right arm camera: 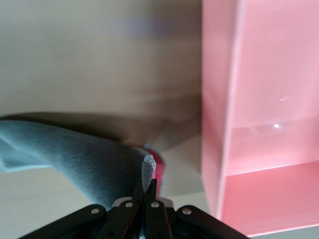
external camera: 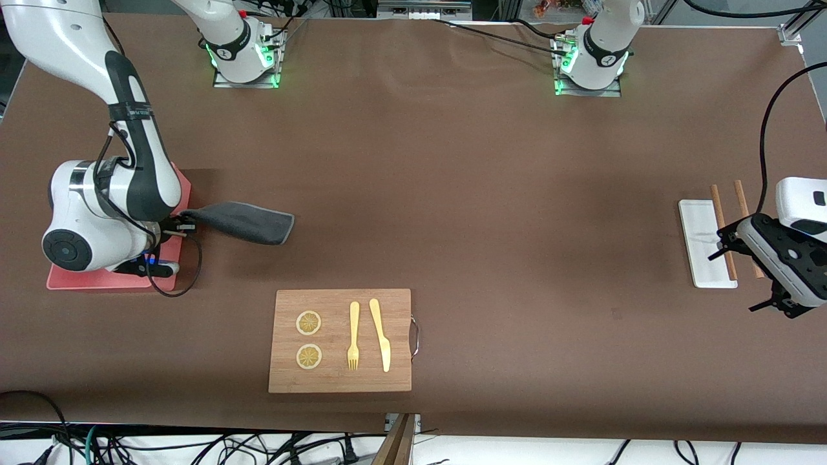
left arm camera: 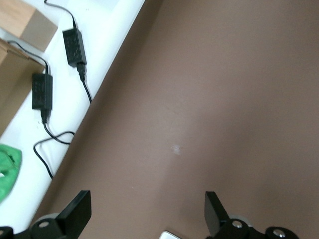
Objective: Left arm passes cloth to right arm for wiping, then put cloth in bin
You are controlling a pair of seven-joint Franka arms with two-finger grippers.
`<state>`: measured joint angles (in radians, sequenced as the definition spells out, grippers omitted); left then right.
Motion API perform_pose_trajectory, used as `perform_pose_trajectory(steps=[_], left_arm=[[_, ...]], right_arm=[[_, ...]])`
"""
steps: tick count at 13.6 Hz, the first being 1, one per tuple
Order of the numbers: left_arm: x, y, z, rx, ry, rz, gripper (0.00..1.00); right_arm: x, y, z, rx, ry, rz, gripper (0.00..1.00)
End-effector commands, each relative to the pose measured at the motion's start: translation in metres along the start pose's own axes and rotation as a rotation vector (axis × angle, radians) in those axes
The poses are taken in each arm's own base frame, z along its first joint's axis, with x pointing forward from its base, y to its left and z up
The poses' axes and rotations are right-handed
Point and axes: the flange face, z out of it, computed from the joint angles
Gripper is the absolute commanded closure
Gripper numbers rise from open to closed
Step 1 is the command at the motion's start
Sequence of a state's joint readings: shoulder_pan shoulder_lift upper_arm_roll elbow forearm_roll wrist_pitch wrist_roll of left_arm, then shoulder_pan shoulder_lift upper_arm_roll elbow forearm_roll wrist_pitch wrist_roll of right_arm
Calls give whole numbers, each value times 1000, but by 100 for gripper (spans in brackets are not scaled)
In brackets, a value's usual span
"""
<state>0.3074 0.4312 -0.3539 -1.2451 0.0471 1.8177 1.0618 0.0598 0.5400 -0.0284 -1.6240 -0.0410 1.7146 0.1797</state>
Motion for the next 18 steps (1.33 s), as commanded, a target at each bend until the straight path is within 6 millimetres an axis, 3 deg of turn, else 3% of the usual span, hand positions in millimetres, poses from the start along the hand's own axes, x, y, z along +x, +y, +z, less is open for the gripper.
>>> perform_pose_trajectory(steps=[1, 6, 10, 11, 12, 16, 18], left_arm=[[-2, 18, -28, -13, -59, -95, 0], [-5, 58, -51, -121, -198, -474, 0], [-10, 87, -56, -190, -334, -706, 0], [-6, 94, -62, -181, -346, -755, 0], [10, 104, -63, -161, -355, -789, 0], [18, 105, -64, -130, -344, -884, 0], [19, 102, -65, -113, -317, -886, 0]], right_arm=[[-8, -50, -11, 10, 47, 81, 100], [-24, -143, -9, 54, 113, 197, 100], [-37, -212, -1, 116, 170, 283, 100], [-41, -229, 0, 141, 184, 306, 100], [-43, -246, 1, 167, 196, 329, 100], [-68, -321, -2, 250, 207, 422, 100], [-81, -345, -12, 343, 197, 452, 100]])
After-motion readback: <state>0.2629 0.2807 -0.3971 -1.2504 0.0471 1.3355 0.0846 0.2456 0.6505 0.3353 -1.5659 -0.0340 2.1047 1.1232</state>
